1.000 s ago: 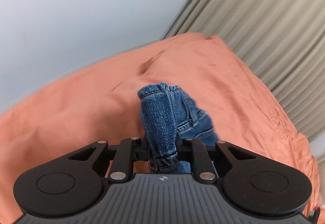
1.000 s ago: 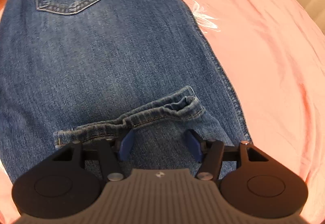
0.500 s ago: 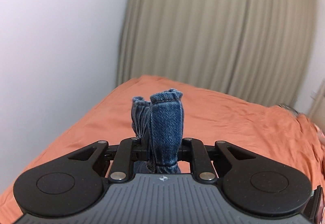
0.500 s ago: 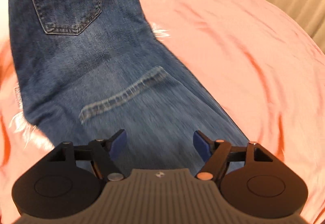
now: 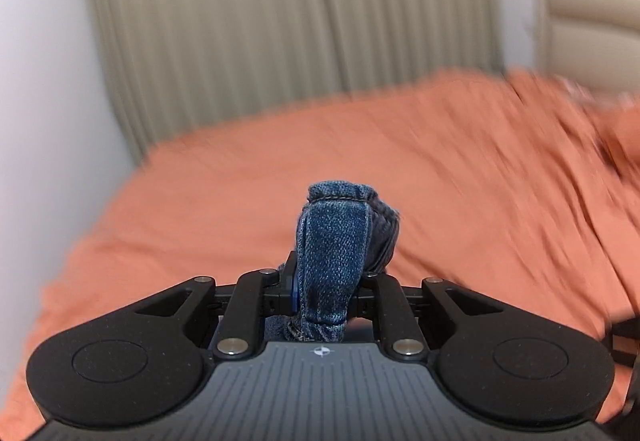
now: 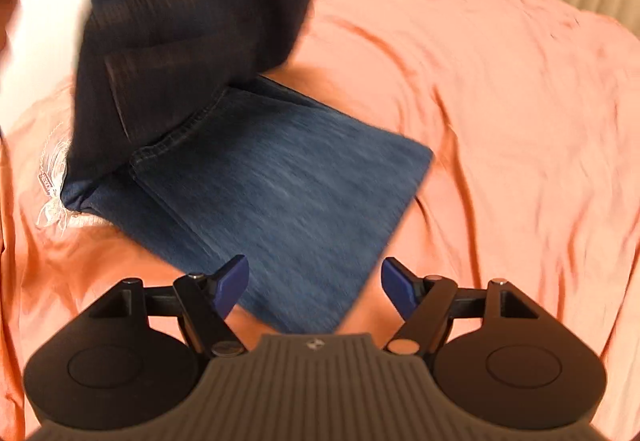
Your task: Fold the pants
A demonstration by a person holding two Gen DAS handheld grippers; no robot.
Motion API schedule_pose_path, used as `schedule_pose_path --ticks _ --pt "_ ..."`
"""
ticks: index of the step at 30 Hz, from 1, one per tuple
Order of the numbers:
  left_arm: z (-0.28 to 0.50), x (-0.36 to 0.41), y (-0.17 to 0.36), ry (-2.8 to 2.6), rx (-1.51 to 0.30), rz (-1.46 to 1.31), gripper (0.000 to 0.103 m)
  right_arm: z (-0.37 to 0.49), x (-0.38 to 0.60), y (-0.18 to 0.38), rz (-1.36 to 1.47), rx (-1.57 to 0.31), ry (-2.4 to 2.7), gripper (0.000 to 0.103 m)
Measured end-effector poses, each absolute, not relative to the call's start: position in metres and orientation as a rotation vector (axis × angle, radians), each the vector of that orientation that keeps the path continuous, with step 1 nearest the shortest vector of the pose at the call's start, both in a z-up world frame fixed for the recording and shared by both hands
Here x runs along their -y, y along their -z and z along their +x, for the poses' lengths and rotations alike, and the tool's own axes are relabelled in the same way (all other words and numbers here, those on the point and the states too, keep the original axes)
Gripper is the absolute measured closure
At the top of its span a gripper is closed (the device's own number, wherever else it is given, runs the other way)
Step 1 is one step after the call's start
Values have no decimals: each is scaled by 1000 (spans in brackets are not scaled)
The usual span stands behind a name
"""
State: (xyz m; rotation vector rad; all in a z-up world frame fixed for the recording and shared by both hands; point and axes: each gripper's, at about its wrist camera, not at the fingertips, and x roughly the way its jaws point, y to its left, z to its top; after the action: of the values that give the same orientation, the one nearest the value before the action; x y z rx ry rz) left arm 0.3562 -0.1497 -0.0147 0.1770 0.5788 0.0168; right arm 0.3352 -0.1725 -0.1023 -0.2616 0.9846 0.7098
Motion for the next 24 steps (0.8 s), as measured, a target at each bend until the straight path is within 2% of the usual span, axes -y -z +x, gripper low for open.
schedule_pose_path --ticks 5,8,9,10,14,20,22,24 --pt "355 187 74 169 -807 200 83 333 193 113 -256 -1005 -687 34" --pt "348 170 81 307 -918 72 61 332 205 118 -244 -1020 -674 34" --pt "349 163 79 349 -937 21 49 332 208 120 -241 -1024 -671 34" --pt "350 156 76 391 -953 -27 42 332 211 119 -238 -1029 -670 34" --pt "347 123 53 518 -951 -135 38 333 217 114 -220 -1030 -672 34" --pt "352 79 34 395 -881 41 35 336 206 89 -246 -952 -670 39" --pt "351 59 41 316 -887 87 35 341 200 79 -226 -925 -671 44" --pt "351 35 49 254 -906 84 36 351 191 77 -223 -915 -656 56"
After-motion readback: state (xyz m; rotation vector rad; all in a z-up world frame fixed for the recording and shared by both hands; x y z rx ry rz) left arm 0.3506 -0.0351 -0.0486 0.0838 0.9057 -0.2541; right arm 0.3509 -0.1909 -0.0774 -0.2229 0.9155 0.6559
